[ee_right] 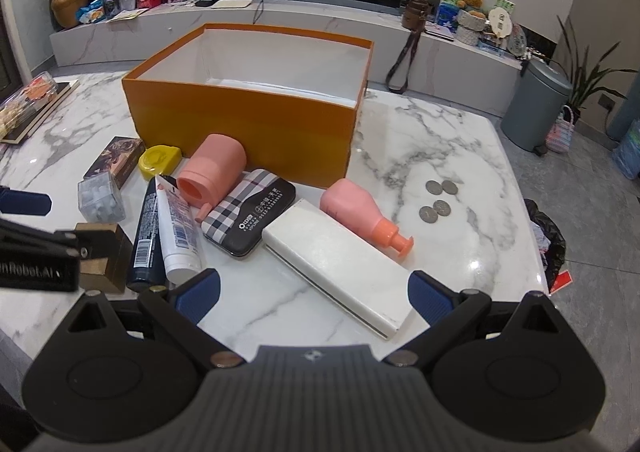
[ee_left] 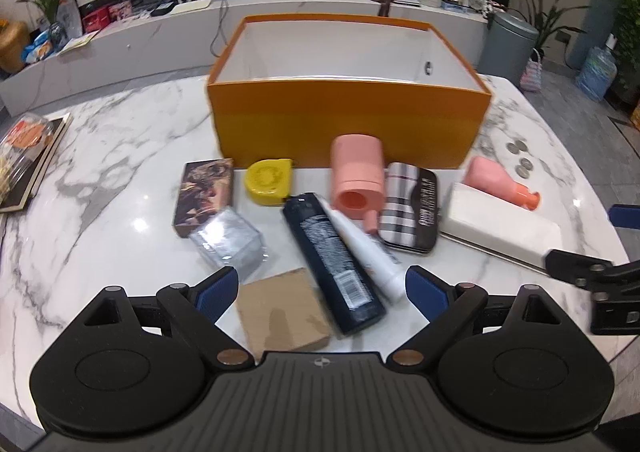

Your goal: Organize rigid objects

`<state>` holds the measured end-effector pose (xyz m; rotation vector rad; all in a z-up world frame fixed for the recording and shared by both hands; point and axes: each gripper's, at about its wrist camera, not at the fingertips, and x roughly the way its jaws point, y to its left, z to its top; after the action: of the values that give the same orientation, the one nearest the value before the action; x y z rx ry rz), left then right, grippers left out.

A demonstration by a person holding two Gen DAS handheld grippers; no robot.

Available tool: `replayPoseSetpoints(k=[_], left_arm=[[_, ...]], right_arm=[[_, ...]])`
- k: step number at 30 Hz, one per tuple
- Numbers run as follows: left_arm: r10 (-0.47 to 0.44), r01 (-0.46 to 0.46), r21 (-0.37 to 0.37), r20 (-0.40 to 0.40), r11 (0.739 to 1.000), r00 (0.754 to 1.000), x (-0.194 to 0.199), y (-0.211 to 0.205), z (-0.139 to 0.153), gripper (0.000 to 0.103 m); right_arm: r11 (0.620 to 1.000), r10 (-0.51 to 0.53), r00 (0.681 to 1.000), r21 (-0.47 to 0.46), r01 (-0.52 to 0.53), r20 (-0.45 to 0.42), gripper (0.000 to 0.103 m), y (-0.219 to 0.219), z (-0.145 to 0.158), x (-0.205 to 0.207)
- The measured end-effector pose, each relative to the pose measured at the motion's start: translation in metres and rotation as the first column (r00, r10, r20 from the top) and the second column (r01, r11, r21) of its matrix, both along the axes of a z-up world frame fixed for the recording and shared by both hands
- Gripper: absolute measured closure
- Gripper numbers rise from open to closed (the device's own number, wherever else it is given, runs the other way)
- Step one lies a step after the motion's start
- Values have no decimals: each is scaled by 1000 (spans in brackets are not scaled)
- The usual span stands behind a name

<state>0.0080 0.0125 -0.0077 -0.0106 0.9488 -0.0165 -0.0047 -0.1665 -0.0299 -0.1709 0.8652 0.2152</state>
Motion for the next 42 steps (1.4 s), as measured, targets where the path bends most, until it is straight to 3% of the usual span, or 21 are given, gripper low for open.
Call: replayPoseSetpoints(k=[6,13,20,27,37,42], left_arm=[[70,-71,-10,-53,997,996,6,31,-20,0],[98,-103,-46,-99,994,990,6,34,-39,0],[78,-77,11,-106,997,991,12,22,-49,0],[87,-84,29,-138,996,987,17,26,-66,0],[72,-71,12,-180,997,981,23,34,-89,1],[75,-72,23,-144,997,987,24,40,-90,5]], right_arm=[[1000,20,999,21,-19,-28,5,-16,0,16],[999,51,998,-8,-51,-42,5,-39,-5,41],[998,54,994,32,-51,-97,9,-55,-13,62],[997,71,986,11,-70,-154,14,-57,-32,76],[995,103,989,27,-101,-109,28,-63,-48,99],[986,163,983,40,-160,-83,34,-53,-55,109]])
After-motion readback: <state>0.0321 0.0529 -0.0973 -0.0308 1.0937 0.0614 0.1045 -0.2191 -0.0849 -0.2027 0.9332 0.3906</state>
